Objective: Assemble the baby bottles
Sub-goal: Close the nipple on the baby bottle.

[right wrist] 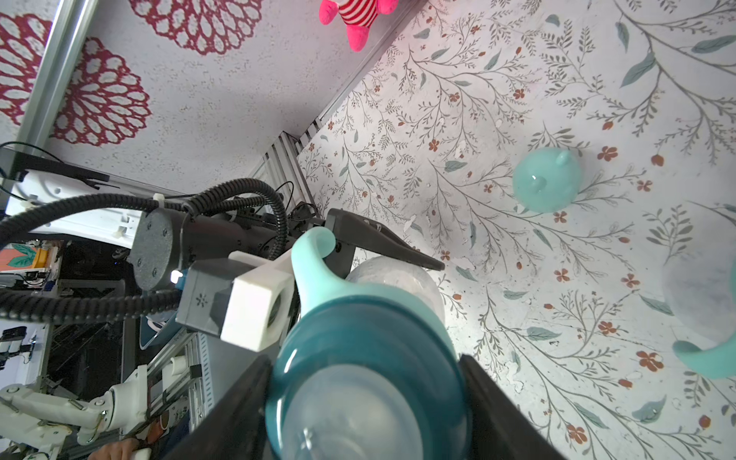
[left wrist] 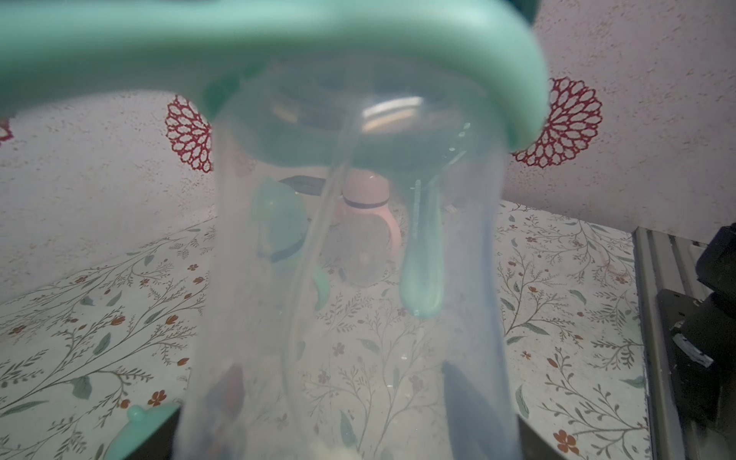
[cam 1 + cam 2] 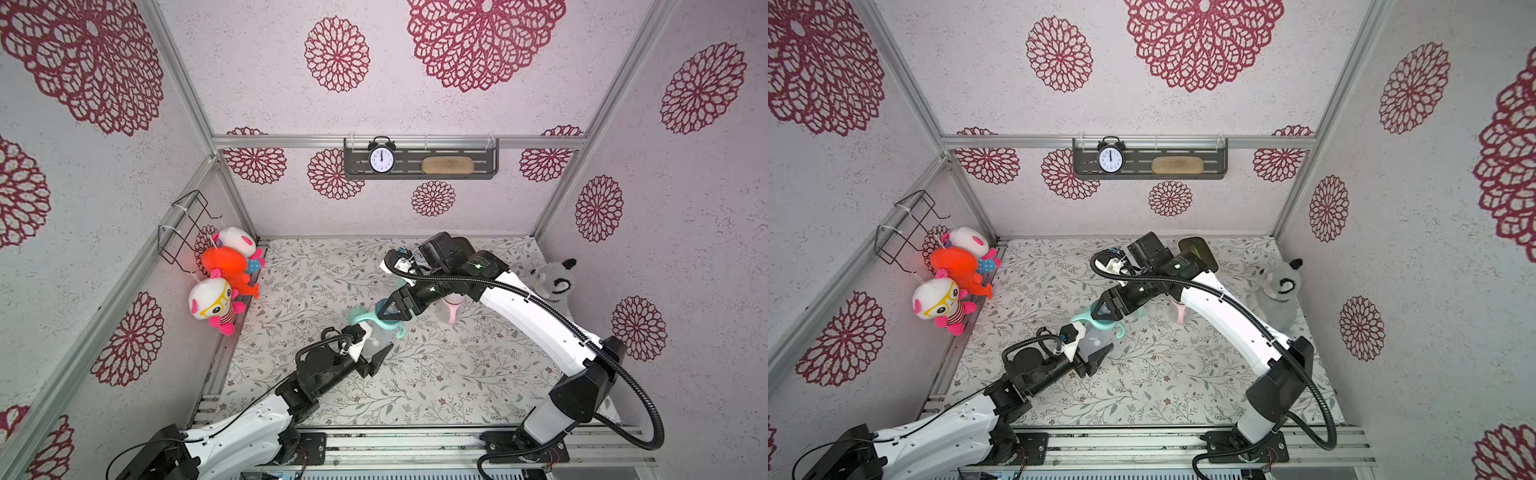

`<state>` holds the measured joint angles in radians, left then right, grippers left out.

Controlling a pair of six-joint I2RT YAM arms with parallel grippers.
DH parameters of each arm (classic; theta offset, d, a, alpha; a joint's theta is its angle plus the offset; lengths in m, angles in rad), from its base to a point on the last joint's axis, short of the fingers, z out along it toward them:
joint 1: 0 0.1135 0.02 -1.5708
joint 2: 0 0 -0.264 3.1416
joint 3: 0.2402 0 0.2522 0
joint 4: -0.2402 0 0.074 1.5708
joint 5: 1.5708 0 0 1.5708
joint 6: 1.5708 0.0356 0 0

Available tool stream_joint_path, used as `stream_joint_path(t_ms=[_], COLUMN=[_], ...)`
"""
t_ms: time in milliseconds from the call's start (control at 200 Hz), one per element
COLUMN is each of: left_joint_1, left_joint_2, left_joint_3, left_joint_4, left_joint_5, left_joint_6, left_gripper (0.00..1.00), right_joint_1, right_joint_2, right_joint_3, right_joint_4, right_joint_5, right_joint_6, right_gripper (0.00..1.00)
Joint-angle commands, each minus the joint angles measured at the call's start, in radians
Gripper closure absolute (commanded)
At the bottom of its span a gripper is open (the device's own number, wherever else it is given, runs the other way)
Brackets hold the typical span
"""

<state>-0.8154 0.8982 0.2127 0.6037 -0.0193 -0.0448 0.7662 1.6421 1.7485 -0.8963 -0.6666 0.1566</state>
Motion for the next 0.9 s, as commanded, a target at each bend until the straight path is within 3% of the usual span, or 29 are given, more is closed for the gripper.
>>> stream_joint_path(t_ms=[0, 195, 475, 636, 896], left_joint_1=[-0.014, -0.030, -0.046, -0.057, -0.057], left_joint_2=[0.005, 0.051, 0.087, 0.101, 0.087], left_joint_3=[0.017, 0.030, 0.018, 0.028, 0.023], left_joint_4=[0.105, 0.133, 0.198, 0.189, 0.172], left_joint_5=[-0.107, -0.159, -0.188, -0.196, -0.172], left_joint_6=[0.026, 0.050, 0.058, 0.062, 0.062], left_gripper=[1.00, 1.00, 1.00, 1.00, 1.00], right_joint_1=[0.038, 0.128, 0.136, 0.141, 0.146], right_joint_2=[0.021, 0.003, -0.066, -0.049, -0.043], right_joint_3=[0.012, -0.050, -0.179, -0.127, -0.047], right_joint_4=[-0.085, 0.013, 0.183, 0.132, 0.050], right_joint_5=[0.007, 0.149, 0.195, 0.271, 0.323], right_joint_6=[0.108, 0.429, 0.883, 0.951, 0.843], right_gripper=[0.37, 0.38, 0.40, 0.29, 0.16])
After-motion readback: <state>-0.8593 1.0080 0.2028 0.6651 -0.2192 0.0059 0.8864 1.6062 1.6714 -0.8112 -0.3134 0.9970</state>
